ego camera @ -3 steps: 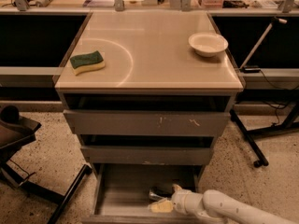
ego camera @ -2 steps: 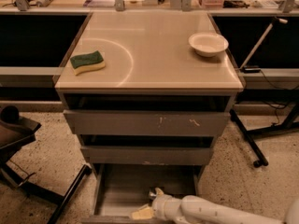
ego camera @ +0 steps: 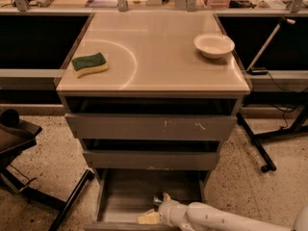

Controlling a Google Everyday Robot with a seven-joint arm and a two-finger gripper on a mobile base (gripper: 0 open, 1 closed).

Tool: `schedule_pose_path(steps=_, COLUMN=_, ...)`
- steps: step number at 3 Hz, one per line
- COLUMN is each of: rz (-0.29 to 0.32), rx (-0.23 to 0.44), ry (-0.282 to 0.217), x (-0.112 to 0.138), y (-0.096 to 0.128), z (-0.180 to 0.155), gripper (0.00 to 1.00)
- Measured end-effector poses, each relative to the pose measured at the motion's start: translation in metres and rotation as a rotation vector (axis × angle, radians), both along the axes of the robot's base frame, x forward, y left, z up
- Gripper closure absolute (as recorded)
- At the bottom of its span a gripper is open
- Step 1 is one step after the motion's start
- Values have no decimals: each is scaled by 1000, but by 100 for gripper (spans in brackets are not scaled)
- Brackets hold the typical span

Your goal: Pick redbull can from bottom drawer and place on counter

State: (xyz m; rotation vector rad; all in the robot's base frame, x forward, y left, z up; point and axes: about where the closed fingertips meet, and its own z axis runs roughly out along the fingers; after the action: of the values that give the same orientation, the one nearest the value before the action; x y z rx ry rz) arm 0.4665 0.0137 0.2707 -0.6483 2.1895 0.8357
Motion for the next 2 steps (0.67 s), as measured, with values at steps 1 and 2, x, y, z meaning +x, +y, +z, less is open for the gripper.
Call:
schedule_pose_path(steps=1, rz=-45, rx=-22, ry=19, x=26, y=-6, z=-25, gripper=0)
schedule_pose_path(steps=2, rz=-135, rx=-63, ry=41, x=72, y=-18, z=-64, gripper=0)
